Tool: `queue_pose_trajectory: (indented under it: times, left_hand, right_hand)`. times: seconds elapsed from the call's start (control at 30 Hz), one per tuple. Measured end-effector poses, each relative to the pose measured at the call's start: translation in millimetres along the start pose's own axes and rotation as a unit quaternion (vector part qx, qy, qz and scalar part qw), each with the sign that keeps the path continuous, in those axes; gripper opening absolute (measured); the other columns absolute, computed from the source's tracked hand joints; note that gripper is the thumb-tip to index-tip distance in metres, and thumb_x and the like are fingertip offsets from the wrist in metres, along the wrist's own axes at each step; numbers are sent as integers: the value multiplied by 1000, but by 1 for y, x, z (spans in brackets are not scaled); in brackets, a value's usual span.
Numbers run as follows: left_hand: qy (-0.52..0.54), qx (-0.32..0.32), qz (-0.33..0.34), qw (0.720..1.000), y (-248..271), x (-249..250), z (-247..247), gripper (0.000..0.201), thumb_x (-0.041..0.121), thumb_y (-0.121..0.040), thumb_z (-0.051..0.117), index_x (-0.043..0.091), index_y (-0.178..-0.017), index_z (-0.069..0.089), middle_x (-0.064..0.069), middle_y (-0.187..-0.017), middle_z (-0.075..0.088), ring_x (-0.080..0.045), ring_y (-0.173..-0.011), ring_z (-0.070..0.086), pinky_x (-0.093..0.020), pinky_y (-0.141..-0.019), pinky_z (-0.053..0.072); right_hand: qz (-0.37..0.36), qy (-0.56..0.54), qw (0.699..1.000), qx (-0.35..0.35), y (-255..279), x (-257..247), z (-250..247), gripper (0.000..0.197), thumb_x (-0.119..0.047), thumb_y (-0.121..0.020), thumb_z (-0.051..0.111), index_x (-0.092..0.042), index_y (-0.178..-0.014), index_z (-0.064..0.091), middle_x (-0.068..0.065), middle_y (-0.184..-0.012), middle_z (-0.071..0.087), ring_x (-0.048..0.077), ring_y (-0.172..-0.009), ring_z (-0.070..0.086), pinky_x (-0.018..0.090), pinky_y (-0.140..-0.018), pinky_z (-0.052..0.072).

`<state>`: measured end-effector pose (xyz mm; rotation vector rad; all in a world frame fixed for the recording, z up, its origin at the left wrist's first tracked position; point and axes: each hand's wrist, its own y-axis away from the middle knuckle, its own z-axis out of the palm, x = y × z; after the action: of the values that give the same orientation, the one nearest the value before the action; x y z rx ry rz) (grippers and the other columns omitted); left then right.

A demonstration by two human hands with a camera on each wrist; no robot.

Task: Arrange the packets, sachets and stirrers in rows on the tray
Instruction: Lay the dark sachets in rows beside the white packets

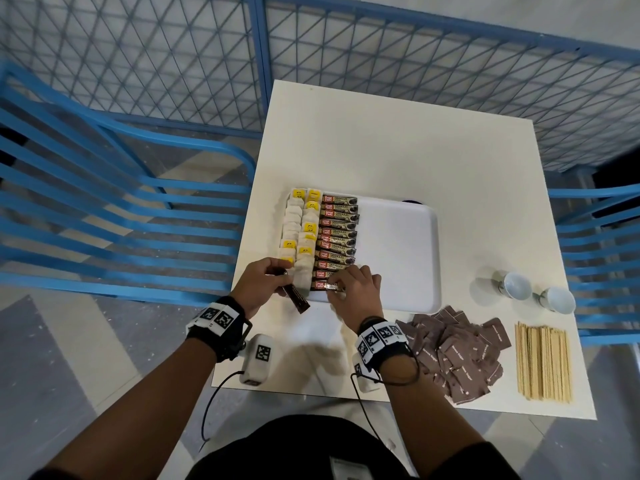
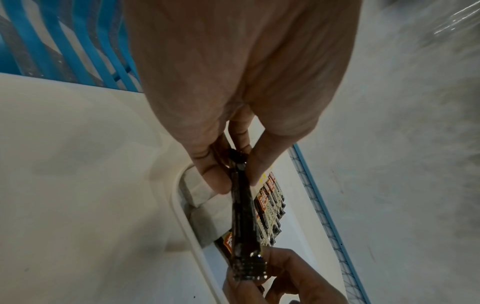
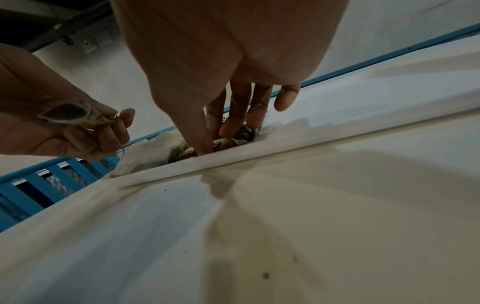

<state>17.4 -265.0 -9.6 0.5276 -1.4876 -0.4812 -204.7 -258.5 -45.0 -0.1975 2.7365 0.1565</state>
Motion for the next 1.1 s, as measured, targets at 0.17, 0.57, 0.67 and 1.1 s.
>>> queue_pose_trajectory:
  times: [0.17, 0.57, 0.67, 1.1]
  left_hand:
    - [15, 6, 5, 1000, 3, 2, -1, 25, -11, -88, 66, -7, -113, 63, -13, -84, 62, -16, -61, 67, -24, -60, 58]
    - [69, 50, 16, 996, 1, 0, 1, 18, -9, -85, 72, 4, -97, 66, -16, -97, 65, -38, -92, 70, -47, -89, 59]
    - [67, 35, 30, 997, 3, 0, 4, 28, -17, -83, 68, 5, -100, 65, -12, -90, 63, -28, -89, 67, -37, -83, 61]
    - [104, 6, -14, 994, 10, 9, 4, 18, -15, -85, 68, -9, -102, 65, -26, -95, 69, -29, -72, 74, -33, -72, 64]
  right_hand:
    - [8, -3, 1000, 5, 0, -2, 1, 18, -31, -77, 75, -26, -94, 70, -6, -99, 63, 24, -99, 53, 39, -82, 31]
    - [104, -273, 956, -26, -1, -20, -23, 21, -37, -99, 55, -21, -94, 67, -4, -80, 68, 15, -76, 60, 31, -72, 47]
    - [160, -375, 905, -122, -7, -34, -34, 36, -40, -101, 54, -13, -84, 69, 5, -72, 74, 16, -55, 60, 27, -60, 51]
    - [134, -422, 895, -45, -15, -27, -36, 19, -9, -83, 78, -26, -88, 72, 6, -75, 72, 14, -64, 66, 26, -67, 54]
